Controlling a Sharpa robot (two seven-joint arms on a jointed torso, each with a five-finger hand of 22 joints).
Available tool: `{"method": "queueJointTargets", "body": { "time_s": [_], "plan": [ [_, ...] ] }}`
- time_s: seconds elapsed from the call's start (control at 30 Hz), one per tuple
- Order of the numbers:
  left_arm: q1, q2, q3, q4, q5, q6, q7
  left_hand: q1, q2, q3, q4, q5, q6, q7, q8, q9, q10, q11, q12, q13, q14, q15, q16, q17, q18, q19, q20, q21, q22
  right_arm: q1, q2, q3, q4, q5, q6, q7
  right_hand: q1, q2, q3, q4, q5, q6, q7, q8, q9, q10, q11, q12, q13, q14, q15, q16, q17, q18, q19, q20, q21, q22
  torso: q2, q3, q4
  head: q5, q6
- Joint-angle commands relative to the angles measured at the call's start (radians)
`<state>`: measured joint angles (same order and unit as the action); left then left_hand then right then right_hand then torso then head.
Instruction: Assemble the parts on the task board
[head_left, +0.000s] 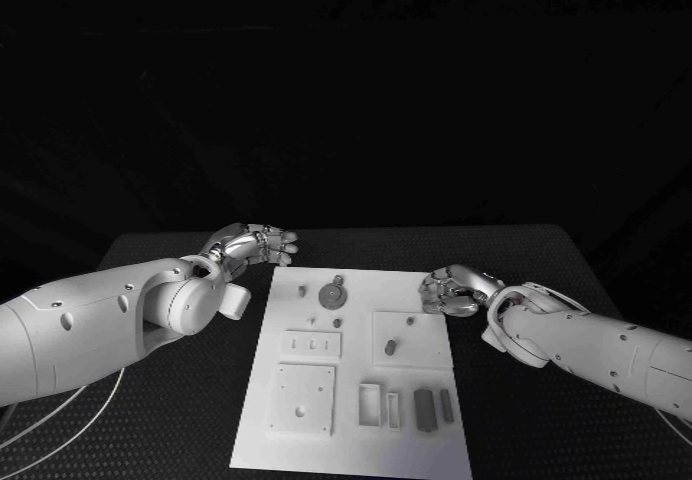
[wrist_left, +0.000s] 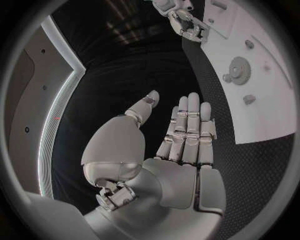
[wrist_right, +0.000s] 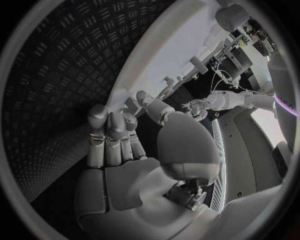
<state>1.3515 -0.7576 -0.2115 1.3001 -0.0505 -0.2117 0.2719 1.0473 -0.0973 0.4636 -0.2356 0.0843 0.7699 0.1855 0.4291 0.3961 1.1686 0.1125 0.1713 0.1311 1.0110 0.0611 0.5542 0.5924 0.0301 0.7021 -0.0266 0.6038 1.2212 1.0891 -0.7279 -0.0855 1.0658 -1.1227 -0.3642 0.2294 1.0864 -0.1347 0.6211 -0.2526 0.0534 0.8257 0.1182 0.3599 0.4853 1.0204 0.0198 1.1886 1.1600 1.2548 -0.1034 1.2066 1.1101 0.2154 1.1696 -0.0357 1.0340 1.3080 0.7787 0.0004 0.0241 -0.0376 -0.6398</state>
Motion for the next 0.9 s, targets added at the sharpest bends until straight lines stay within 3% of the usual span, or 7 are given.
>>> {"method": "queueJointTargets", "body": {
  "time_s": [0.03, 0.37, 0.53, 0.9],
  "plan": [
    [0.0, 0.001, 0.001, 0.002, -0.004, 0.017, 0.004, -0.005, 0.002, 0.004, -0.003, -0.006, -0.002, 0.0, 0.002, 0.002, 0.001, 0.003, -0.001, 0.001, -0.002, 0.003, -0.006, 0.001, 0.008, 0.0, -0.008, 0.006, -0.002, -0.003, 0.0, -0.001, 0.001, -0.005, 0.008, -0.011, -0.002, 0.017, 0.003, -0.002, -0.005, 0.183, -0.018, 0.007, 0.003, -0.034, -0.027, 0.006, -0.002, -0.001, -0.009, -0.004, 0.002, 0.046, -0.004, -0.003, 0.005, 0.016, 0.0, 0.0, 0.0006, 0.0, 0.0],
    [0.0, 0.0, 0.001, 0.002, -0.005, 0.018, 0.003, -0.005, 0.002, 0.004, -0.003, -0.006, -0.002, 0.0, 0.002, 0.002, 0.0, 0.003, -0.002, 0.001, -0.002, 0.003, -0.006, 0.001, 0.008, 0.0, -0.008, 0.006, -0.002, -0.003, 0.002, -0.001, 0.002, -0.011, -0.005, -0.022, -0.002, 0.056, 0.022, -0.003, -0.005, 0.207, -0.029, 0.023, 0.016, -0.03, -0.037, 0.007, -0.004, 0.002, -0.018, -0.005, 0.003, 0.046, -0.004, -0.003, 0.008, 0.016, 0.0, 0.0004, -0.0002, 0.0, -0.001],
    [0.0, -0.001, 0.001, 0.003, -0.005, 0.017, 0.003, -0.005, 0.002, 0.004, -0.003, -0.006, -0.002, 0.0, 0.001, 0.002, 0.0, 0.004, -0.002, 0.001, -0.002, 0.003, -0.006, 0.001, 0.008, 0.0, -0.008, 0.006, -0.002, -0.003, 0.0, -0.001, 0.004, -0.015, -0.016, -0.029, -0.003, 0.06, 0.023, -0.003, -0.005, 0.213, -0.031, 0.027, 0.02, -0.029, -0.039, 0.007, -0.004, 0.003, -0.019, -0.004, 0.003, 0.046, -0.003, -0.003, 0.009, 0.016, 0.0, 0.0005, 0.0003, -0.001, -0.002],
    [0.001, -0.002, 0.001, 0.003, -0.008, 0.018, 0.002, -0.006, 0.002, 0.004, -0.003, -0.006, -0.003, 0.001, 0.001, 0.002, 0.0, 0.004, -0.002, 0.001, -0.002, 0.003, -0.006, 0.002, 0.008, 0.0, -0.008, 0.006, -0.002, -0.003, -0.004, -0.001, 0.017, -0.022, -0.046, -0.036, -0.021, 0.076, 0.034, -0.021, -0.005, 0.22, -0.041, 0.059, 0.066, -0.027, -0.049, 0.009, -0.003, 0.006, -0.029, -0.007, 0.004, 0.046, 0.001, -0.004, 0.009, 0.013, 0.0, 0.0005, -0.0002, -0.001, -0.005]
  ]
}}
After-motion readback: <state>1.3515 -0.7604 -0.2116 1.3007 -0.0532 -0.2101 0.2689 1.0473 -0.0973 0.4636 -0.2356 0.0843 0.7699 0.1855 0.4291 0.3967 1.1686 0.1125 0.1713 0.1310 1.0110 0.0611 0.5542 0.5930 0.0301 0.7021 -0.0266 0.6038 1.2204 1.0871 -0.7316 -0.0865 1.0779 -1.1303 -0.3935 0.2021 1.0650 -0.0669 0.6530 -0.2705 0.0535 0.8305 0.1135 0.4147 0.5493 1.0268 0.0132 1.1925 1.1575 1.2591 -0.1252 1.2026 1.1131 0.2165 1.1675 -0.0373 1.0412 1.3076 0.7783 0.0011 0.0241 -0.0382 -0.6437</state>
